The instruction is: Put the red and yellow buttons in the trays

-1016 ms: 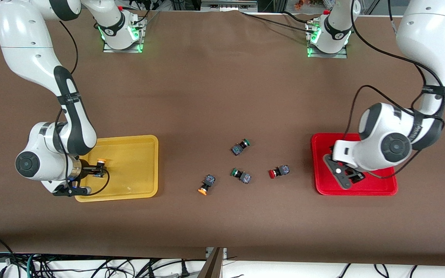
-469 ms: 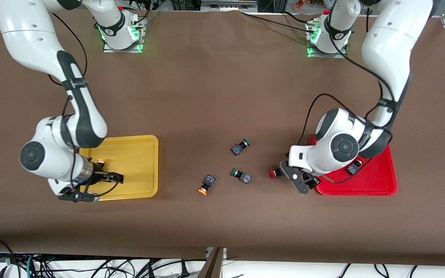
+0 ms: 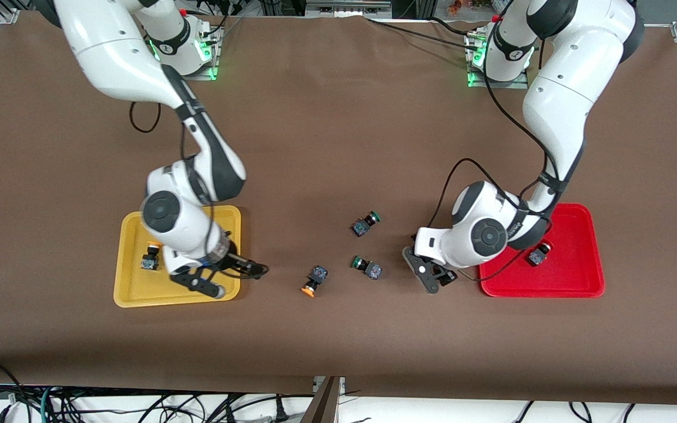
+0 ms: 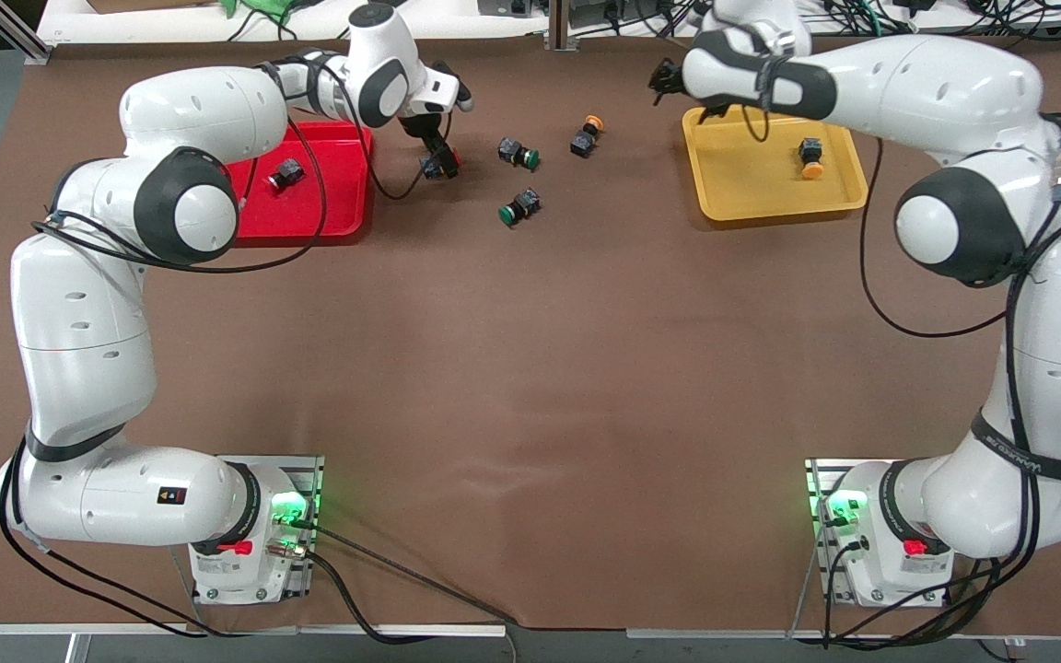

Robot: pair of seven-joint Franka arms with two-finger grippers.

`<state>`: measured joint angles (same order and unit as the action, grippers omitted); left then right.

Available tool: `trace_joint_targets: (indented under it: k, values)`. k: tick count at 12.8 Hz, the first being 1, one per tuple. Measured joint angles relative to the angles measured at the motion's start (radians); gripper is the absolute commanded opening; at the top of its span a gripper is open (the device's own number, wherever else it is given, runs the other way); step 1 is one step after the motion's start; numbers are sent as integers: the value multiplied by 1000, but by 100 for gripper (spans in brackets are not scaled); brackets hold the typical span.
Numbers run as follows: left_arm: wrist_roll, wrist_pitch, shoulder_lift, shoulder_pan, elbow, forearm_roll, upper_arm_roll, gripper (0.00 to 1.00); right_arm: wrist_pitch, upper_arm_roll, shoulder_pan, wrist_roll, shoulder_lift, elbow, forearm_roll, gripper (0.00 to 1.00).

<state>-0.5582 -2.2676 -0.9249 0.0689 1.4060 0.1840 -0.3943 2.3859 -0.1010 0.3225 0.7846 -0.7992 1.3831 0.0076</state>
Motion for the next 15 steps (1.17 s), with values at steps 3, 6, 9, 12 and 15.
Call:
trace_joint_targets:
  k: [3,6,9,12,15]
  values:
    - [-41,-8,0,-1,14,0,4,28,41,19,73,158,-78,-74,-4,100]
    - [-106,-18,2,-18,14,0,6,9,40,53,148,247,-163,-214,-4,100]
    - [-127,-11,15,-43,13,0,5,9,61,59,179,263,-241,-291,-4,100]
    - [-131,104,77,-92,-3,0,5,9,117,66,198,263,-296,-323,-4,100]
    - [-135,253,173,-160,-10,0,5,11,135,80,217,263,-345,-362,-4,85]
